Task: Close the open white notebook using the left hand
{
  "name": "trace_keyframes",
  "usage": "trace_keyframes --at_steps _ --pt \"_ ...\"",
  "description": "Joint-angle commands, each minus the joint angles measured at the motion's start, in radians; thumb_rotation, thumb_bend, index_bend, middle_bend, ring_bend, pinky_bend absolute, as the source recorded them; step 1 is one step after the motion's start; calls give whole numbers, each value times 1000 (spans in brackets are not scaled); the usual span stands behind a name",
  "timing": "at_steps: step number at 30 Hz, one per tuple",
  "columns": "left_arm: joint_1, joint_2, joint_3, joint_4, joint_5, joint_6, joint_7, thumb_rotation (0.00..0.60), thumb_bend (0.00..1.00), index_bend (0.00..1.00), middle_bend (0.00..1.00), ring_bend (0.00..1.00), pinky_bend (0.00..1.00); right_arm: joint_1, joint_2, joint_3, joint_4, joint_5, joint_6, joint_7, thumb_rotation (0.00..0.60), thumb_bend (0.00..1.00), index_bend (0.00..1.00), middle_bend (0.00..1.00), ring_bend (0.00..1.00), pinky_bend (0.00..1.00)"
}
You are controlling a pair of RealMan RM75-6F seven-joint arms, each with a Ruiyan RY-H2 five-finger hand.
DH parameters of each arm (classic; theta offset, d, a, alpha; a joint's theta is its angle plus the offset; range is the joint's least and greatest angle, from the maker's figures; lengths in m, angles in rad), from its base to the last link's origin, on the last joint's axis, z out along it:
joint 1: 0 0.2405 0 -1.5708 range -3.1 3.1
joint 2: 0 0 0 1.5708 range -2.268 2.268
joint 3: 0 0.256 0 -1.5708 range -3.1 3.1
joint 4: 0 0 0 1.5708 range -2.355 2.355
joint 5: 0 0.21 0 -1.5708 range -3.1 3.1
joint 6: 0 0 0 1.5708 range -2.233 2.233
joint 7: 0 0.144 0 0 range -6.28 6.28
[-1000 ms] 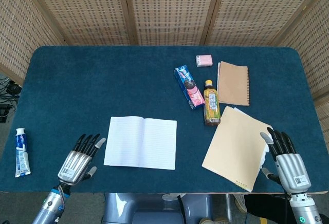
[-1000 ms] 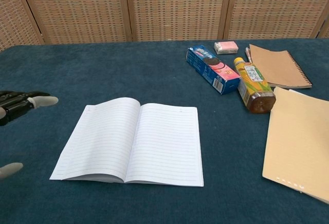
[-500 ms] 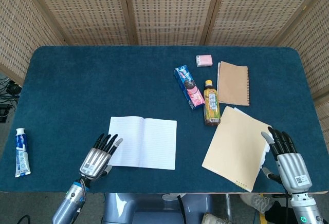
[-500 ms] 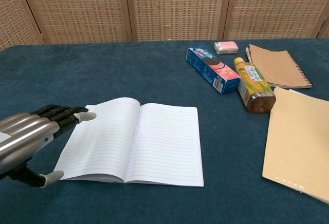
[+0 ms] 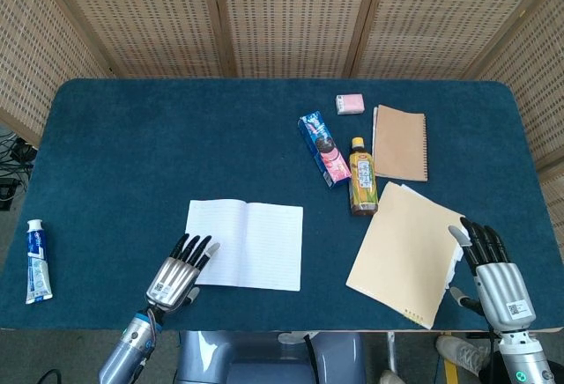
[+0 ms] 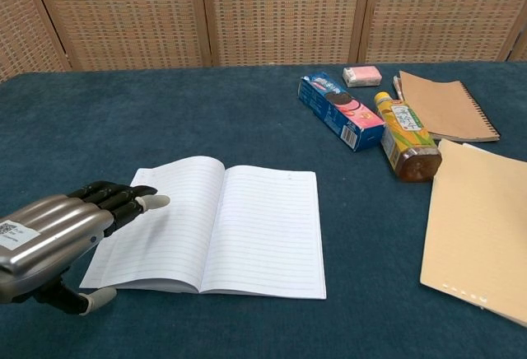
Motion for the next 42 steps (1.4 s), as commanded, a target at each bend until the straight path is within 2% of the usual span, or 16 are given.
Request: trace_keyframes --at_steps 1,13,27,31,42 --pt "-4 -9 -2 18 -14 0 9 600 308 0 0 0 0 0 1 0 -2 0 -1 3 600 89 16 0 0 0" --pt "-14 -57 14 75 -23 7 1 600 308 0 0 0 0 0 3 -1 -4 -2 0 11 600 89 16 0 0 0" --pt "-17 -88 8 142 -32 32 -8 600 321 0 0 0 0 2 2 -5 -6 -6 -6 11 600 89 16 0 0 0" --pt "-17 -92 12 150 -23 44 -14 600 345 0 0 0 0 2 0 -6 -6 -6 -8 8 600 89 16 0 0 0" --pt "-22 -90 14 141 -3 64 -18 600 498 0 0 0 0 2 1 -5 -6 -6 -6 10 600 89 16 0 0 0"
